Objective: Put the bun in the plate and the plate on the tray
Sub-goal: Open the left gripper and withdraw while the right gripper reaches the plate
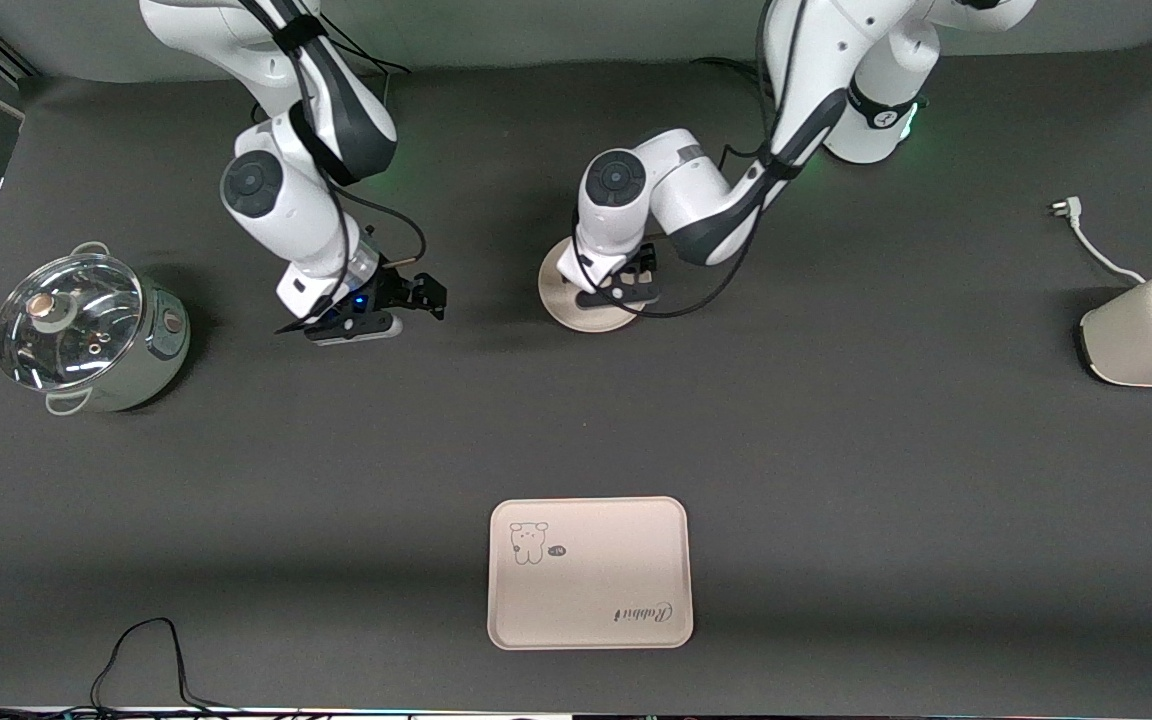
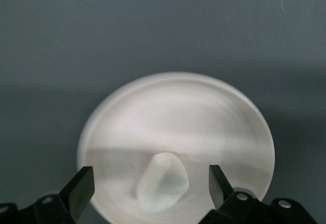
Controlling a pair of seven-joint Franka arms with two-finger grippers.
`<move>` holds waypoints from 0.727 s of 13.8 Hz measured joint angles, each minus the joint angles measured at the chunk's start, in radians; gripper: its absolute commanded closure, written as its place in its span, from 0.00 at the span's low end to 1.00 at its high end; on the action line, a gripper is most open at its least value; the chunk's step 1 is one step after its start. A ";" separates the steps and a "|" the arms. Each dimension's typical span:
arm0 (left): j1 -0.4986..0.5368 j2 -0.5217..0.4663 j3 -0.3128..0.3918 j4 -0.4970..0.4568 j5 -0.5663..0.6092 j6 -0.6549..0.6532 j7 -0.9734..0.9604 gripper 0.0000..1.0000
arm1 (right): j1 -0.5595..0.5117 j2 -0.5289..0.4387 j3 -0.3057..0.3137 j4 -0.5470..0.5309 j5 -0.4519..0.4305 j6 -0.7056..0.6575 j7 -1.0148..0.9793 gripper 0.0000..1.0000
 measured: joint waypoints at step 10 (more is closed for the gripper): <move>0.207 -0.356 0.239 0.102 -0.115 -0.462 0.583 0.00 | 0.088 0.228 0.179 -0.075 0.001 0.420 0.216 0.00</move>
